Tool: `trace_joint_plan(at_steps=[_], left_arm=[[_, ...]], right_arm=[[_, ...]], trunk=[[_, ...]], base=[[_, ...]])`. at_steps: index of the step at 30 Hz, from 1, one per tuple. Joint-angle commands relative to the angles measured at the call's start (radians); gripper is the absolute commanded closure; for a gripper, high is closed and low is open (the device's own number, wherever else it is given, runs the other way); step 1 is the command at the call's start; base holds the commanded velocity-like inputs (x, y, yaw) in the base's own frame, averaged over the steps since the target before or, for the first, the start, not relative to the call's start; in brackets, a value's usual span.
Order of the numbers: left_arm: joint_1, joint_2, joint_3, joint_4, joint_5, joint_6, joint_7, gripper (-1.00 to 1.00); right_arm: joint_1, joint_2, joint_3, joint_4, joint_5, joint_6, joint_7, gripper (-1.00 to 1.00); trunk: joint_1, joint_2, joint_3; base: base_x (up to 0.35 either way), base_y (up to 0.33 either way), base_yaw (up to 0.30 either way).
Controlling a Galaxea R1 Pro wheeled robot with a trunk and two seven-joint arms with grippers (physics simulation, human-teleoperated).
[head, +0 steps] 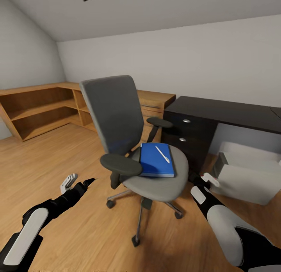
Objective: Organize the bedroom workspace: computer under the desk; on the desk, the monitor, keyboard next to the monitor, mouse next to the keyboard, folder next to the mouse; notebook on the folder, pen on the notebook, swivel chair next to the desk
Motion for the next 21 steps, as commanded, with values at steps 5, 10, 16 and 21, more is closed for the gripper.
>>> trace_joint_plan(at_steps=[5,10,16,21], left_arm=[[-0.001,0.000,0.000,-0.001,0.010,0.003,0.009,-1.00],[-0.001,0.000,0.000,-0.001,0.010,0.003,0.009,-1.00],[-0.001,0.000,0.000,0.000,0.010,0.003,0.009,-1.00],[-0.001,0.000,0.000,0.000,0.010,0.003,0.009,-1.00]], right_arm=[[0.000,0.014,0.016,0.002,-0.019,-0.002,0.002,-1.00],[0.000,0.013,0.016,0.002,-0.019,-0.002,0.001,-1.00],[0.000,0.013,0.016,0.001,-0.020,-0.002,0.001,-1.00],[0.000,0.010,0.016,-0.002,-0.023,0.000,0.000,-1.00]], trunk=[[0.000,0.000,-0.001],[0.000,0.000,-0.001],[0.000,0.000,-0.001],[0.000,0.000,-0.001]], base=[[0.000,0.000,0.268],[0.000,0.000,0.200],[0.000,0.000,0.022],[0.000,0.000,0.001]])
